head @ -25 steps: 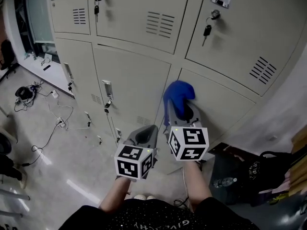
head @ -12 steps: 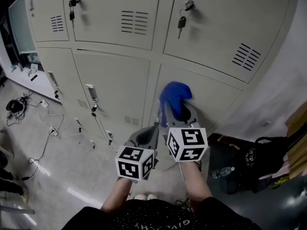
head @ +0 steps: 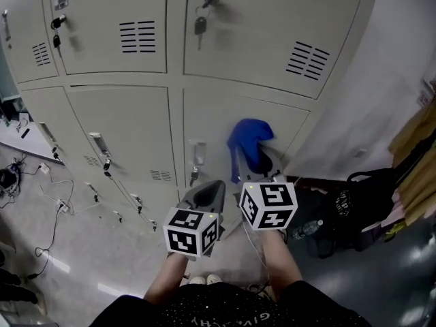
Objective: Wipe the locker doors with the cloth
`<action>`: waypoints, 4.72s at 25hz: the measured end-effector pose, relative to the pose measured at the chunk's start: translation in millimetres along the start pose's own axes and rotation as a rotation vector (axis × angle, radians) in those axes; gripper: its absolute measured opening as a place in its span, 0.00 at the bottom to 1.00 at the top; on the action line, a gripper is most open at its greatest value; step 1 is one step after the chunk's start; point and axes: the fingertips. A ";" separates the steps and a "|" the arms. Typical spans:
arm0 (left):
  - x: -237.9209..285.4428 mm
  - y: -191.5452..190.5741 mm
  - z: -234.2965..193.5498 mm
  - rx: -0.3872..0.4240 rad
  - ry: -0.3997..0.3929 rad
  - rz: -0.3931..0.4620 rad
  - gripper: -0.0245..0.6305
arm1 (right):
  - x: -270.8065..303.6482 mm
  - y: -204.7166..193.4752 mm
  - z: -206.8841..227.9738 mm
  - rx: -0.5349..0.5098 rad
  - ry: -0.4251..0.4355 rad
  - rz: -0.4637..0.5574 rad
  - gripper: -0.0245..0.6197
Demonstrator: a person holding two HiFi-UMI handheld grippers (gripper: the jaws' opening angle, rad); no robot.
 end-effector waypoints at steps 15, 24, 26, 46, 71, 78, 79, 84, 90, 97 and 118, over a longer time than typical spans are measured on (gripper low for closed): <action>40.3 0.6 63.2 0.071 -0.138 -0.041 0.05 | -45.4 -23.7 96.2 0.096 -0.201 -0.030 0.18; 36.5 -3.4 61.3 0.058 -0.128 -0.043 0.05 | -48.0 -30.7 94.9 0.119 -0.216 -0.040 0.18; 32.3 -6.0 53.2 0.046 -0.110 -0.045 0.05 | -45.2 -31.3 78.1 0.116 -0.170 -0.035 0.18; -52.7 -26.8 -68.0 -0.110 0.193 0.006 0.05 | 38.2 -50.5 -75.2 -0.011 0.138 -0.127 0.18; 12.7 -17.6 -17.6 -0.045 0.028 -0.052 0.05 | 23.0 -57.3 -15.3 0.046 0.071 -0.117 0.18; 38.9 -17.1 18.4 -0.008 -0.064 -0.079 0.05 | 0.7 -66.1 32.1 0.087 -0.026 -0.120 0.18; 41.9 -17.2 23.7 -0.004 -0.076 -0.082 0.05 | -2.2 -67.9 38.7 0.091 -0.040 -0.122 0.18; 53.7 -20.3 45.2 0.018 -0.122 -0.099 0.05 | -17.2 -76.7 69.3 0.112 -0.116 -0.135 0.18; 61.0 -22.3 60.0 0.024 -0.150 -0.109 0.05 | -30.6 -84.4 97.0 0.138 -0.184 -0.146 0.18; 57.2 -24.7 59.4 0.025 -0.142 -0.109 0.05 | -34.1 -88.1 101.9 0.151 -0.220 -0.154 0.18; -19.5 -48.2 -55.7 -0.112 0.129 -0.064 0.05 | 34.6 -111.8 -75.1 -0.033 0.173 -0.243 0.18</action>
Point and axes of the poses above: the fingertips, and each gripper's own axes: x forward along the fingers, z to its right, y out of its top, and after that the axes turned 14 degrees about -z, right-handed
